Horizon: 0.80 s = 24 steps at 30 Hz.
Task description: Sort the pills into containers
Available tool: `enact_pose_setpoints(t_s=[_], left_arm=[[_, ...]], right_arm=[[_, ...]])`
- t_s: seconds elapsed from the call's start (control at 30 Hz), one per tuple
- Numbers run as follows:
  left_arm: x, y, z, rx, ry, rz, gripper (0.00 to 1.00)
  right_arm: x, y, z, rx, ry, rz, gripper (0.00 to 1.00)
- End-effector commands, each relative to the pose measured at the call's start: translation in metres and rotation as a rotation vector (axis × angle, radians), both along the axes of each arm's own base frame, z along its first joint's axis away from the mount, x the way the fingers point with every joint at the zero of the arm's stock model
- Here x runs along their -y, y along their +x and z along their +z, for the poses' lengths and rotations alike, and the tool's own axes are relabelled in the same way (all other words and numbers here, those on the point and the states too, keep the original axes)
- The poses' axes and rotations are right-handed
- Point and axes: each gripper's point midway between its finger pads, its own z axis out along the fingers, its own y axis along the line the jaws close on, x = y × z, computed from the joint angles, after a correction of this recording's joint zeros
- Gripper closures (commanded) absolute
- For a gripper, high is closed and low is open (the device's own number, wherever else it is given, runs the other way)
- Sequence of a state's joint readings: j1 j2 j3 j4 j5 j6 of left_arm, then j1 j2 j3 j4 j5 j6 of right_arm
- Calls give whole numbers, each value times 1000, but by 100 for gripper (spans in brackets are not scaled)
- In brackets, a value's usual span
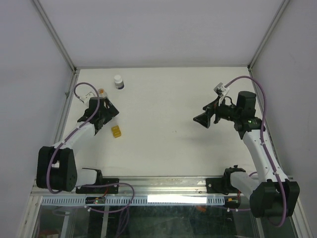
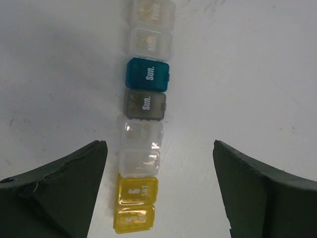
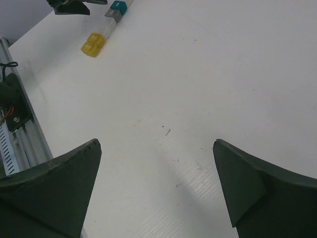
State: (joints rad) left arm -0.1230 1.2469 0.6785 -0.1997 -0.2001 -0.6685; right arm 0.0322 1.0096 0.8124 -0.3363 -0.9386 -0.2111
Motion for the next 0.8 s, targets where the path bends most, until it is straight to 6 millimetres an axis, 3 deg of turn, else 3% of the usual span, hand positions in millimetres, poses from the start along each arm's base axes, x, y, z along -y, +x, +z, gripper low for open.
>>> enact_pose_setpoints(t_s=[0.0,0.27,0.53,0.77], left_arm=[[-18,12,-5,-60,68,95,14],[-8,18,-35,-178,86,18,32],[7,19,-50,-235,111,-55,36],[19,13,-61,-274,134,-108,48]], right_arm=[[-7,4,11,83,-21,30,1],[-11,0,9,89,-38,48,1],[-15,-2,8,90,-42,61,1],[-15,-2,8,89,-44,60,1]])
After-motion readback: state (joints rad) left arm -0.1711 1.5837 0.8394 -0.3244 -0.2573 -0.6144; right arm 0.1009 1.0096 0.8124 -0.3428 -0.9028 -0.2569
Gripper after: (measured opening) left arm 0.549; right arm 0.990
